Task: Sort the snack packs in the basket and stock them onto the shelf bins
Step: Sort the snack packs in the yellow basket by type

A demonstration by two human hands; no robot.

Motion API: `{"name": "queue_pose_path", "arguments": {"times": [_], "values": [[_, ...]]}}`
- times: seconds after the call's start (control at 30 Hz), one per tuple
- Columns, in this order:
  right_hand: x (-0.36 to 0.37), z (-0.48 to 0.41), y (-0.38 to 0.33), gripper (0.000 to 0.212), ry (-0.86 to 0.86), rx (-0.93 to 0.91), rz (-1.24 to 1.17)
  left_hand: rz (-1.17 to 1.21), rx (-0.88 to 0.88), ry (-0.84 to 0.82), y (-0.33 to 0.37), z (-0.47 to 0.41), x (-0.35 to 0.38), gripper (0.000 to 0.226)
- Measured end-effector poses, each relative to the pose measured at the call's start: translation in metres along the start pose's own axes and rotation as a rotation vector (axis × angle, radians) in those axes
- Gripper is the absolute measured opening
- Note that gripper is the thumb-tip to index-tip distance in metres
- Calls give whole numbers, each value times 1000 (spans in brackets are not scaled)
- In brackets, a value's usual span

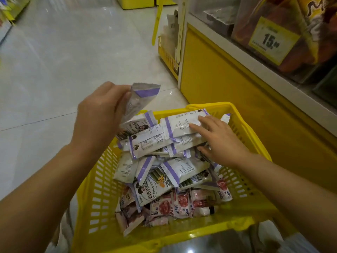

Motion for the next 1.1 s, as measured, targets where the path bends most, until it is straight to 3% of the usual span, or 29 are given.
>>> {"name": "queue_pose_path", "arguments": {"times": [0.13, 0.23, 0.3, 0.37, 0.57, 0.67, 0.8, 0.9, 1.0, 1.03, 1.1], "values": [[3, 7, 1, 76, -7, 32, -16, 39, 24, -31, 22, 1, 30, 23], [6, 11, 1, 74, 8, 52, -67, -80, 130, -337, 44, 17, 83, 30], [8, 12, 3, 71, 24, 52, -88, -224, 86, -565, 41, 35, 113, 47], [9, 13, 6, 68, 39, 47, -86, -310, 33, -654, 28, 48, 128, 60], [15, 11, 5, 71, 50, 43, -73, -303, 139, -701, 8, 64, 126, 60], [16, 9, -1, 78, 32, 24, -57, -282, 242, -602, 7, 63, 114, 52], [14, 13, -4, 78, 28, -12, -82, -326, 196, -698, -14, 74, 103, 71], [3, 24, -4, 64, 129, -19, -159, -315, 158, -729, -18, 78, 97, 76], [-13, 37, -10, 32, 319, -155, -198, -278, 154, -674, -11, 78, 87, 72], [-13, 41, -12, 21, 298, -211, -207, -259, 166, -647, -6, 78, 84, 70], [-3, 47, -15, 9, 95, -248, -237, -191, 221, -586, 7, 80, 77, 60]]}}
Point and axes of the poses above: each hand's wrist, its own z-axis away from the middle knuckle, its own x-axis out of the palm, y = z × x, the point moved 5 cm from there along -z, towards the middle knuckle, and after that the axes turned 2 degrees about y, right-handed, at the moved point
